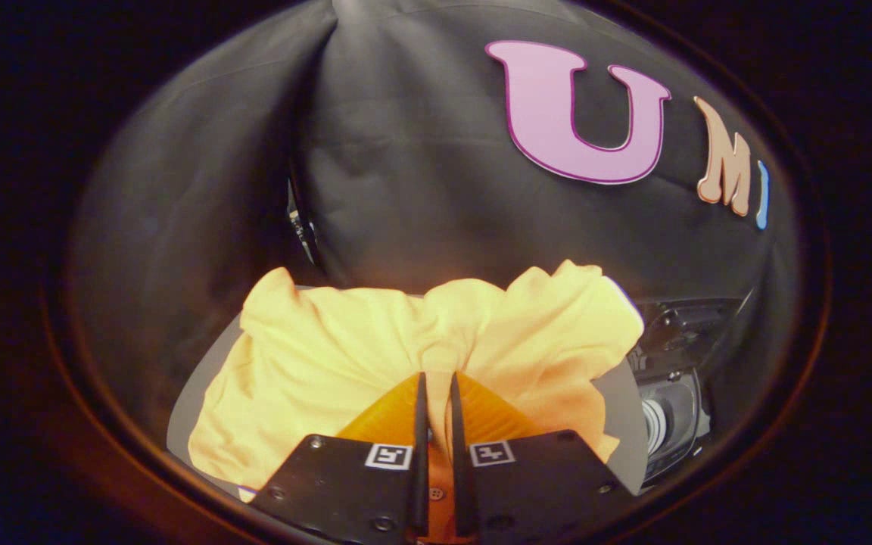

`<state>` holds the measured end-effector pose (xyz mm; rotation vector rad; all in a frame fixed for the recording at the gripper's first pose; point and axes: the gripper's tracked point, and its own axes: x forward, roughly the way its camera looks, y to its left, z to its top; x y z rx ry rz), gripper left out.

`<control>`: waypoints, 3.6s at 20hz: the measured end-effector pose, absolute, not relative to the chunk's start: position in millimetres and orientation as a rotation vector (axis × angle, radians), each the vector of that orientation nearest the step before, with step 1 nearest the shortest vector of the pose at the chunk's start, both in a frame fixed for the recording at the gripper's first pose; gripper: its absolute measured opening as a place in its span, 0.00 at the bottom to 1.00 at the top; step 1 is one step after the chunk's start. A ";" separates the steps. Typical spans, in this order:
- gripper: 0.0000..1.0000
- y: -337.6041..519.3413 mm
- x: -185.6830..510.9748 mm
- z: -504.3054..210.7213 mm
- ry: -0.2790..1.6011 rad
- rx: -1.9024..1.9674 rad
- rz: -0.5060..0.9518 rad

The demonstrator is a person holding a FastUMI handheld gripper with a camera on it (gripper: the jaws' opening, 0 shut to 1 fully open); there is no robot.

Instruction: Put the clothes into the washing machine and then close the washing machine lid.

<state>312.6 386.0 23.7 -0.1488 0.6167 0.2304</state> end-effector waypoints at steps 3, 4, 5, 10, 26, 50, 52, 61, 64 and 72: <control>0.05 389.6 297.0 22.2 0.606 -0.172 0.358; 0.05 392.6 289.1 20.1 0.616 -0.171 0.437; 0.02 393.0 292.2 23.8 0.602 -0.145 0.471; 0.00 388.7 295.5 63.1 0.432 -0.040 0.482; 0.00 244.3 318.2 201.8 0.151 0.119 0.251; 0.00 17.8 378.0 -56.6 0.270 -0.033 0.028; 0.00 10.6 378.9 -88.5 0.317 -0.001 0.024; 0.00 28.5 383.8 -157.6 0.359 0.042 0.071; 0.00 31.4 384.0 -174.0 0.379 0.038 0.070; 0.00 44.8 385.9 -182.7 0.404 -0.134 0.098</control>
